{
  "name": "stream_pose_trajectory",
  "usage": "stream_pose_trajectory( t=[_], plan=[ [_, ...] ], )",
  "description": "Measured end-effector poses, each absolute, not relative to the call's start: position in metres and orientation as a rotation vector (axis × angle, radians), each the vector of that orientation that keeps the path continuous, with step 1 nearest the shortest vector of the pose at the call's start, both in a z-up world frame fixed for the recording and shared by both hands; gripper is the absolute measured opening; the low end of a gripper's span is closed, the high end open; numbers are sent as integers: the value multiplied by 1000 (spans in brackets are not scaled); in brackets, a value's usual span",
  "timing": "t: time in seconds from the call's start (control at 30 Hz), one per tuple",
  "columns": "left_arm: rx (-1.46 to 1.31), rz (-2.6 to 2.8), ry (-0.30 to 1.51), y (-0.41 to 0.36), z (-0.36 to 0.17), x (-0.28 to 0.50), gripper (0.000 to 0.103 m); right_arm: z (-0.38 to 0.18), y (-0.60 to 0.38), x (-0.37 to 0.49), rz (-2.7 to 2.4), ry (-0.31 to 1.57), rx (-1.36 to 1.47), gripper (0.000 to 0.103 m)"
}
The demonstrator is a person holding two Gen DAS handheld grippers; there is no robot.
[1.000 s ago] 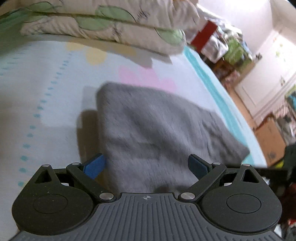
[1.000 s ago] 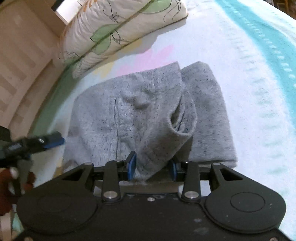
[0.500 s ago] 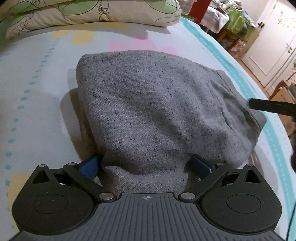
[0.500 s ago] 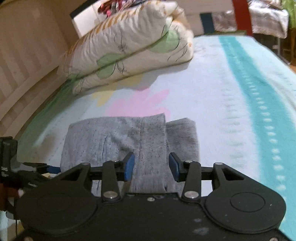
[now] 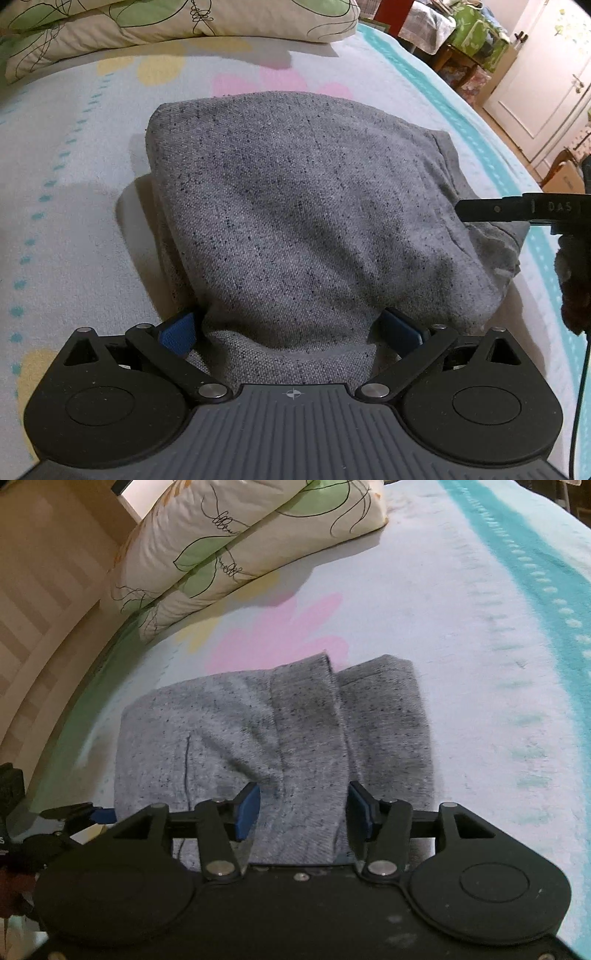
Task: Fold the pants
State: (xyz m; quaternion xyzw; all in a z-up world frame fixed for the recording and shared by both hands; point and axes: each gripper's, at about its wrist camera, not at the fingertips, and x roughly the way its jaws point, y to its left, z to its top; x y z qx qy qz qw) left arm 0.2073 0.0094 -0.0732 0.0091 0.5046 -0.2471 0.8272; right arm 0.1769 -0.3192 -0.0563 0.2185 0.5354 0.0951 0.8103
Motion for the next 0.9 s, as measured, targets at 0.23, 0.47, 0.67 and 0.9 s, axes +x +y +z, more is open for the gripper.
stream_pose_trajectory(
  t=[0.23, 0.47, 0.67, 0.9],
  plan=[
    [28, -523, 1076, 6, -73, 209, 103, -67, -315, 188, 227, 1143, 495, 64],
    [36, -526, 1061, 5, -74, 206, 103, -49, -302, 187, 222, 1117, 379, 17],
    [49, -528, 1056, 4, -74, 203, 103, 4, -214, 149, 307, 908, -186, 16],
    [57, -529, 1059, 3, -74, 203, 103, 1, -150, 103, 493, 823, -454, 20]
  ],
)
